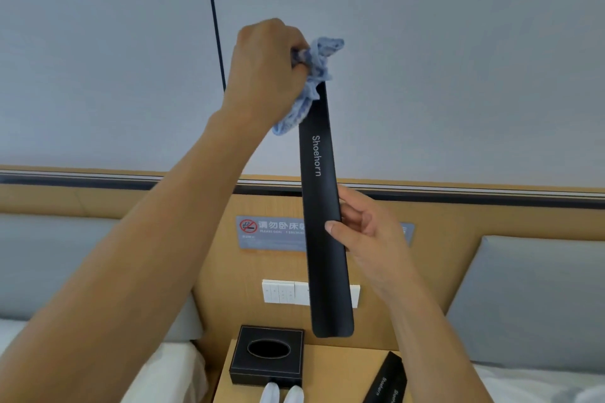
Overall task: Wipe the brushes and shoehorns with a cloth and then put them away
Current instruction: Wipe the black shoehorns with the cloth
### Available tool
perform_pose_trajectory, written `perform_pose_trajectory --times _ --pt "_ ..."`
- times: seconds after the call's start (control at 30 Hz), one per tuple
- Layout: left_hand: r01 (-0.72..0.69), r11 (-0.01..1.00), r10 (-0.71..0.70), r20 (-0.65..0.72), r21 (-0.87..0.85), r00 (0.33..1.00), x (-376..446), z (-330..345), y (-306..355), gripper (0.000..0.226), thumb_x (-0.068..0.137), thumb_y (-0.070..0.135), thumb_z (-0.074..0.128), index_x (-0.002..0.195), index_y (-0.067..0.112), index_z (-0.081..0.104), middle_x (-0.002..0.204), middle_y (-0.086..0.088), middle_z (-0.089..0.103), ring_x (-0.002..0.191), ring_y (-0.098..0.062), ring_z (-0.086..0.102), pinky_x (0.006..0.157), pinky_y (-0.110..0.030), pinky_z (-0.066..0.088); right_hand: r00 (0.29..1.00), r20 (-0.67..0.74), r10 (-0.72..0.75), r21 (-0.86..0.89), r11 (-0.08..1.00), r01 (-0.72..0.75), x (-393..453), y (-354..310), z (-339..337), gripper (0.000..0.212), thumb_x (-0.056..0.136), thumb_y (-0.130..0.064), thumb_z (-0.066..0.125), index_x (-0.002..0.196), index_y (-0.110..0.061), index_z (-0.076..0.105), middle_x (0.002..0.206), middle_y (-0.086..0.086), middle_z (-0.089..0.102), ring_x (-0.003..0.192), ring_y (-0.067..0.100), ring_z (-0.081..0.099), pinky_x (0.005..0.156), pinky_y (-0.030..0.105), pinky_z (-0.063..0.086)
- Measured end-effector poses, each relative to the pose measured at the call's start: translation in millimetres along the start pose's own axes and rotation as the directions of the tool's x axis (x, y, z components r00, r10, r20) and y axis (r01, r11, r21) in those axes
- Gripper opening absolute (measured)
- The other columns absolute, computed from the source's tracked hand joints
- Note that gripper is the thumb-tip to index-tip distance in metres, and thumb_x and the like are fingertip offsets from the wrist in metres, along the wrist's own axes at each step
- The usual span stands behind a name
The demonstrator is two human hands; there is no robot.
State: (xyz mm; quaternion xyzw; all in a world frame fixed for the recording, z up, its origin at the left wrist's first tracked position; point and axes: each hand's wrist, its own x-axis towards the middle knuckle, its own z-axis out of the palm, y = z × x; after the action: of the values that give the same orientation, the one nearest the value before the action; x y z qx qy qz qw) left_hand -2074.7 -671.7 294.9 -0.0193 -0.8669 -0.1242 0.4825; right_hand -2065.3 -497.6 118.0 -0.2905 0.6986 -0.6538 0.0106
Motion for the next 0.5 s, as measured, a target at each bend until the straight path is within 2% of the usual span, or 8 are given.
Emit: perform_pose_trajectory --times 0.1,0.17,0.23,0.3,0.4,0.5 --pt "0.029 0.999 -0.029 0.006 0.02 1.0 1 6 7 0.018 0.084 0.013 0.057 0.089 0.009 0.073 0.088 -0.008 0.065 0.075 -0.021 0.058 0.067 -0.031 0.042 1.0 -0.016 -0.013 0.029 0.999 0.013 5 -8 0 0.049 0.093 0.002 0.063 0.13 -0.03 0.062 0.117 -0.01 0.074 0.11 0.007 0.068 0.095 0.031 0.057" --pt "0.03 0.999 -0.032 0.053 0.027 0.998 -10 14 16 0.014 0.085 0.015 0.057 0.08 0.012 0.069 0.081 -0.004 0.059 0.069 -0.019 0.051 0.062 -0.025 0.032 0.999 -0.041 -0.023 0.062 0.998 0.026 8 -12 0 0.052 0.092 0.007 0.062 0.123 -0.035 0.063 0.116 -0.009 0.074 0.108 0.007 0.069 0.092 0.027 0.057" --pt "0.027 1.0 -0.025 0.135 -0.011 0.991 -30 23 26 0.015 0.085 0.015 0.057 0.071 0.018 0.061 0.076 0.001 0.055 0.067 -0.018 0.05 0.061 -0.023 0.029 0.997 -0.079 -0.01 0.097 0.995 0.018 12 -11 -1 0.054 0.091 0.009 0.062 0.118 -0.038 0.063 0.113 -0.008 0.075 0.105 0.008 0.07 0.086 0.027 0.058" --pt "0.024 0.998 -0.012 0.221 -0.054 0.975 -54 36 34 0.013 0.087 0.016 0.058 0.076 0.017 0.064 0.081 0.001 0.059 0.072 -0.02 0.055 0.064 -0.026 0.037 0.994 -0.109 0.028 0.198 0.98 -0.006 14 -6 -3 0.052 0.091 0.011 0.06 0.117 -0.035 0.064 0.108 -0.006 0.077 0.1 0.012 0.073 0.078 0.027 0.059" --pt "-0.028 0.995 0.055 0.302 -0.092 0.952 -88 49 42 0.013 0.087 0.015 0.06 0.09 0.013 0.072 0.093 -0.003 0.062 0.085 -0.023 0.057 0.075 -0.038 0.048 0.986 -0.127 0.111 0.392 0.918 -0.053 10 3 -3 0.047 0.092 0.01 0.06 0.123 -0.025 0.063 0.104 -0.005 0.077 0.097 0.018 0.073 0.075 0.03 0.059" --pt "-0.101 0.983 0.148 0.338 -0.151 0.93 -104 47 41 0.017 0.081 0.009 0.06 0.091 0.01 0.074 0.094 -0.005 0.064 0.087 -0.025 0.054 0.073 -0.045 0.047 0.987 -0.027 0.161 0.564 0.817 -0.118 4 12 -6 0.055 0.092 0.012 0.058 0.133 -0.024 0.056 0.106 0.0 0.075 0.099 0.02 0.071 0.077 0.033 0.058"
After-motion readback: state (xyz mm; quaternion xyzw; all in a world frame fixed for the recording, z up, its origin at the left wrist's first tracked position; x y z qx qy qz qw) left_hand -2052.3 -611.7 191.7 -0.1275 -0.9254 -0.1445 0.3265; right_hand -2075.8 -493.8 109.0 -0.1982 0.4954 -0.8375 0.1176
